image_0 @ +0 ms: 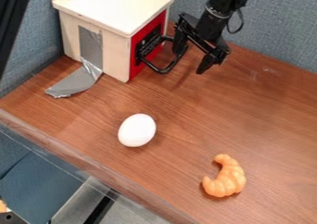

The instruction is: Open the drawer

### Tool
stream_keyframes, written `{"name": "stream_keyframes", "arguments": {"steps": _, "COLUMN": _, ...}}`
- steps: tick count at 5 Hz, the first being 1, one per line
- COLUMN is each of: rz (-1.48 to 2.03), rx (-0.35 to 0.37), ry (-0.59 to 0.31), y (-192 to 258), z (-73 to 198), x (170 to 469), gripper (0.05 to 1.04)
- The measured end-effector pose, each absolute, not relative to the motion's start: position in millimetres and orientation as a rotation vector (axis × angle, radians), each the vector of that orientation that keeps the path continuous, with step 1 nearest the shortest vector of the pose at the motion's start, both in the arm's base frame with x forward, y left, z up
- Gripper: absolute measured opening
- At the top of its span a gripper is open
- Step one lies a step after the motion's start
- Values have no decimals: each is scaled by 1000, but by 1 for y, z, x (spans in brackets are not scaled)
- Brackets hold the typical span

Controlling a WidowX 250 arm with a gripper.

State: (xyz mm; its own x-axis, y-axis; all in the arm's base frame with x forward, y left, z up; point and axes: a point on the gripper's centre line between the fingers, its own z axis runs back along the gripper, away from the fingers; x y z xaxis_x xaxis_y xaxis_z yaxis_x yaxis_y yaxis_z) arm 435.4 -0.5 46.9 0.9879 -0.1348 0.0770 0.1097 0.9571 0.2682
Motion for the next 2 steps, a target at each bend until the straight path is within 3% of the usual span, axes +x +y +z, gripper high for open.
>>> {"name": "stream_keyframes", "arguments": {"steps": 2, "rz": -121, "rx": 263, "ry": -72, "y": 2, "z": 39, "x": 432, "gripper": 955}}
